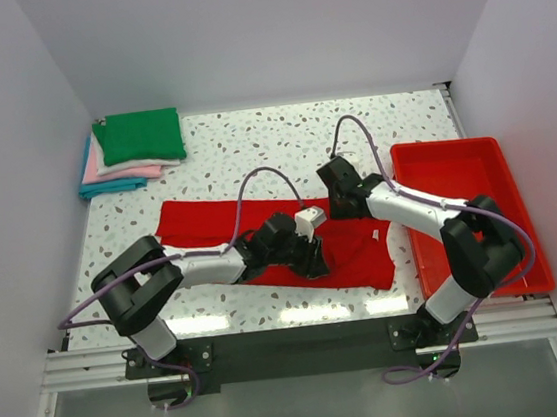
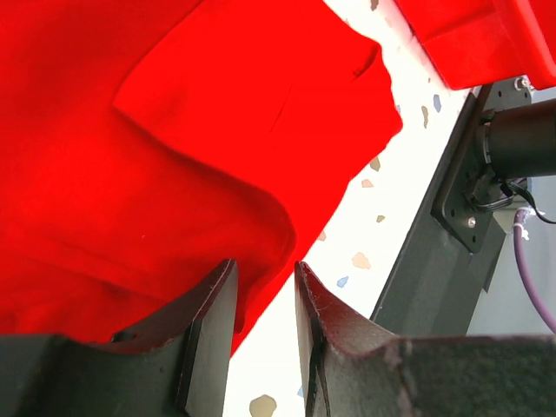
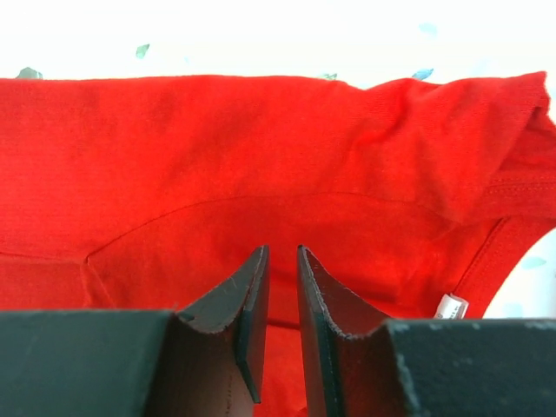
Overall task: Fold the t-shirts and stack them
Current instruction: Fold the tshirt
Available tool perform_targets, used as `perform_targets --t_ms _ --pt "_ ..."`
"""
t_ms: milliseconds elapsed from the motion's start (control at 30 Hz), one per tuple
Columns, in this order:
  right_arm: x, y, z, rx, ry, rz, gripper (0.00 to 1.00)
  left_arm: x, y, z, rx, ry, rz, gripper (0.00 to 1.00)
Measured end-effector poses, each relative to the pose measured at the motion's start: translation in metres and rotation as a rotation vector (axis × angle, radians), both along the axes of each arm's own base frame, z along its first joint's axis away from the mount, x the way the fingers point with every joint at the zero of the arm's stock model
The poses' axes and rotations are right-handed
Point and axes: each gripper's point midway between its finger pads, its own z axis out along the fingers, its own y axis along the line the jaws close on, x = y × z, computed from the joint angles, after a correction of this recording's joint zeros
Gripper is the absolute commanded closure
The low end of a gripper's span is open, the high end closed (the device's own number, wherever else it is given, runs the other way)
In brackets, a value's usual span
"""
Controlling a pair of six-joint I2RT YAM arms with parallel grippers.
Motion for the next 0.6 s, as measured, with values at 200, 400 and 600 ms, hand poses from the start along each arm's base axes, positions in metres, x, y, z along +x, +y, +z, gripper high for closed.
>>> perform_targets --t_ms 200,400,600 --pt "-0.002 0.004 -0.005 0.014 0.016 0.021 0.76 -0.002 0.011 -0.008 0.017 0.011 0.043 0.62" --pt "-0.021 -0.004 -0.027 0.0 0.07 0.031 0.76 0.004 0.017 -0.003 0.016 -0.003 0.106 0.62" --pt "-0.046 -0.019 -0.04 -0.01 0.103 0.031 0.77 0.014 0.019 0.005 0.0 -0.011 0.158 0.62"
